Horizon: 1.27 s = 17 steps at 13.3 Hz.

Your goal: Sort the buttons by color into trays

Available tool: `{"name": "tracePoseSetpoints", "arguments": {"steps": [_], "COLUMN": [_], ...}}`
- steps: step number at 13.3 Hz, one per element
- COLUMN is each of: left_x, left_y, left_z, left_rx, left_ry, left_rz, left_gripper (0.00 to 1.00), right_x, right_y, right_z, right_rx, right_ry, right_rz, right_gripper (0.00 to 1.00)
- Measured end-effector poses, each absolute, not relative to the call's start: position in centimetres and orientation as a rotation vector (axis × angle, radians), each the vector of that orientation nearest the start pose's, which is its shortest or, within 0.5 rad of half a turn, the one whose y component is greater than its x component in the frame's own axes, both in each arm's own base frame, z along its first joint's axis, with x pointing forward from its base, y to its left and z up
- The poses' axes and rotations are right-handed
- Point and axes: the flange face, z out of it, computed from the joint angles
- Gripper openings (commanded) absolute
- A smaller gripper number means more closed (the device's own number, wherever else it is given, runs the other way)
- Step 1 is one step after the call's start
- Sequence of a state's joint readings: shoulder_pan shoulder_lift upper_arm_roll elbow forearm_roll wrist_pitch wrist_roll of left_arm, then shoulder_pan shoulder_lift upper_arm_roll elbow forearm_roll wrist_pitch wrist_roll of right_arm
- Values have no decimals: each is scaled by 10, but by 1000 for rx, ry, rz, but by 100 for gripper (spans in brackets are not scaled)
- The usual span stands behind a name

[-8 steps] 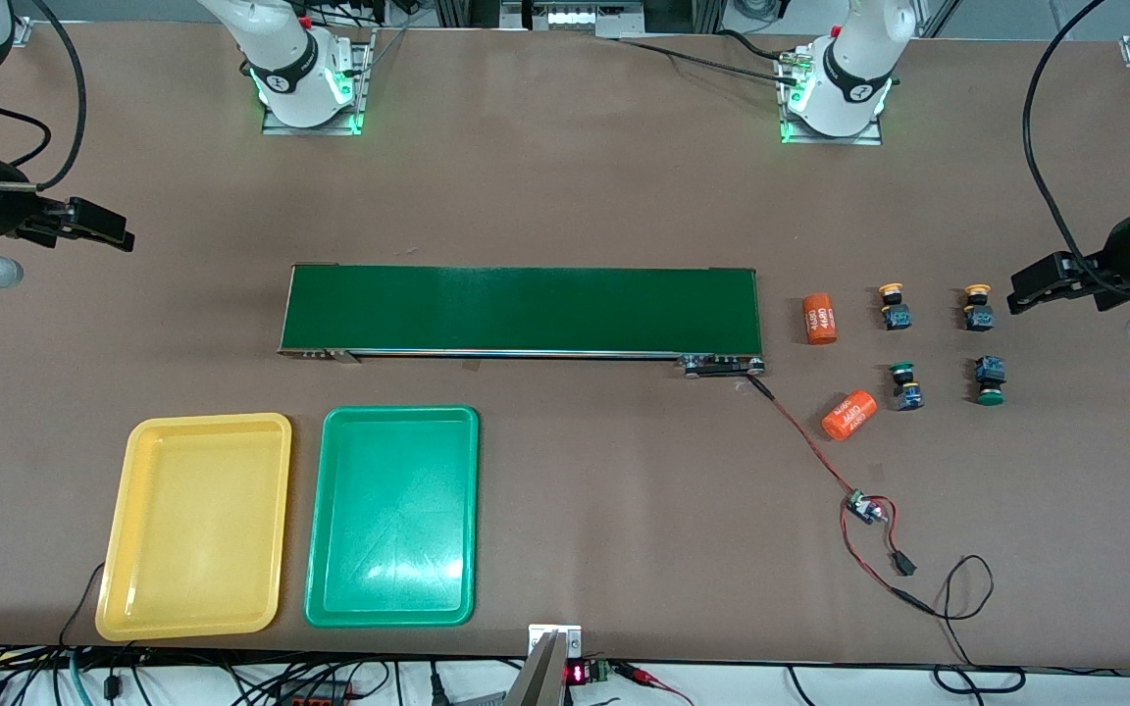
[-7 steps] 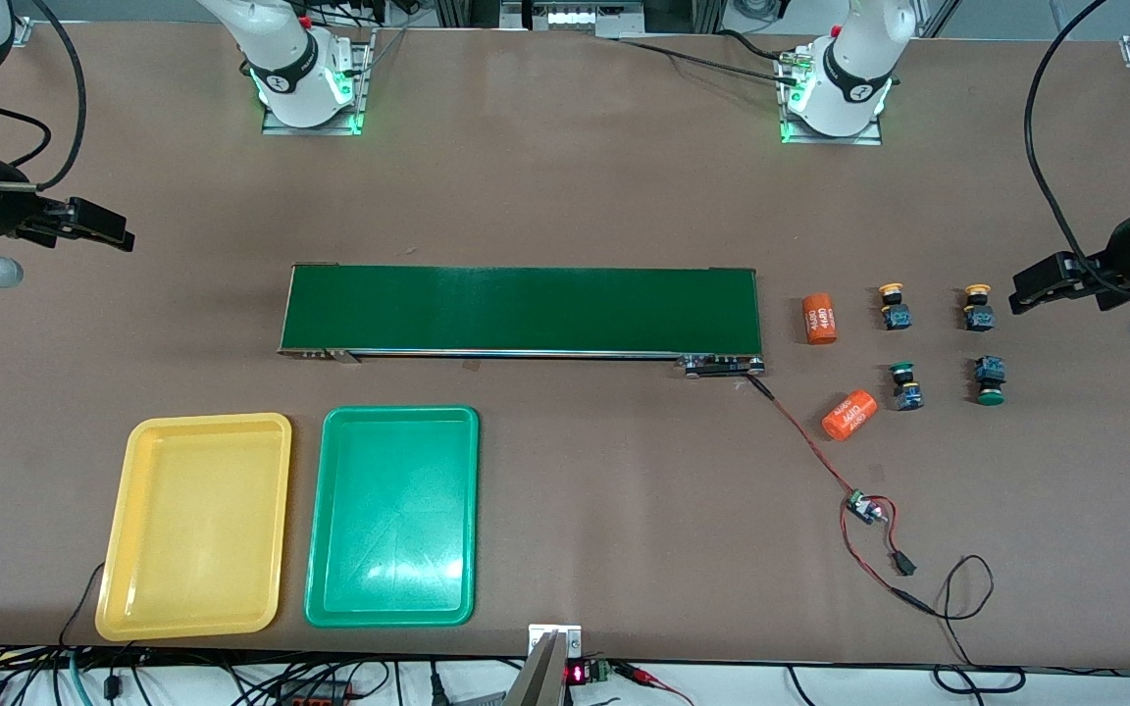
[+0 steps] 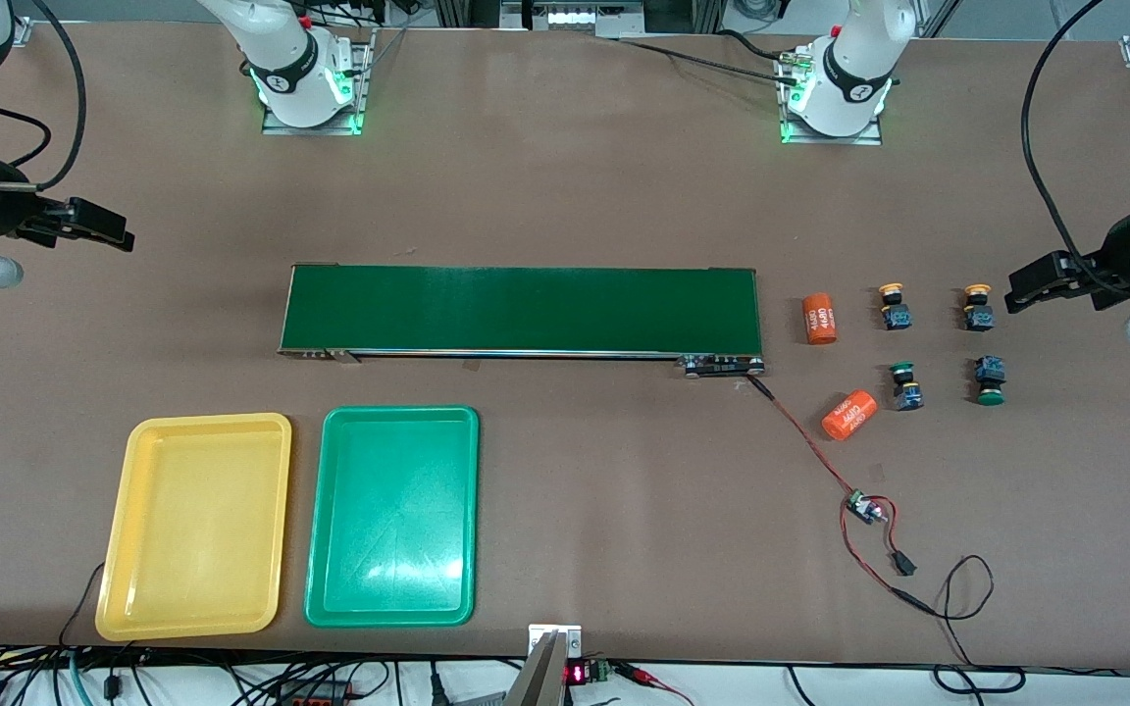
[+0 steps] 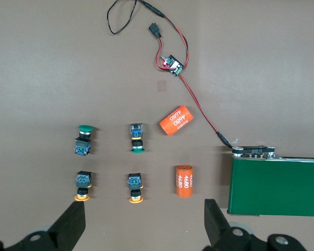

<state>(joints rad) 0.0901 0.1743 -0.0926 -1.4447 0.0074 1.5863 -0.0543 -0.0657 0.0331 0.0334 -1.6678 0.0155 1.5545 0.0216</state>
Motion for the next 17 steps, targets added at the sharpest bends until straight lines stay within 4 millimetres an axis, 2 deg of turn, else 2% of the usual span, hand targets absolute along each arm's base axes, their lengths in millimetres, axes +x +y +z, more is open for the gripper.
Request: {"name": "tracePoseSetpoints", "arguments": {"steps": [2,5,9,11,14,17], "left_x": [616,633,653,666,684,691], "left_y": [4,-2,-24,-31,-26,-23], "left_z": [556,493,413,381,326,280], "left_rx": [-3147,-3144,-3140,-3155,-3154,-3117], "left_ry": [-79,-62,44,220,534,828], "left_rz": [136,295,431,398,337,320], "left_gripper": [100,100,100,100,100,100], "right_x": [556,556,556,556,556,556], "right_y": [-17,-17,-19,-20,-20,-21], "right_z": [559,559,558,558,558,558], "right_rx": [-3115,-3115,-3114,-3114,-3114,-3114], "right_ry": [86,87,92,94,96,99], "right_rz": [229,229,231,231,231,232], "right_gripper": [100,100,100,100,100,100]}}
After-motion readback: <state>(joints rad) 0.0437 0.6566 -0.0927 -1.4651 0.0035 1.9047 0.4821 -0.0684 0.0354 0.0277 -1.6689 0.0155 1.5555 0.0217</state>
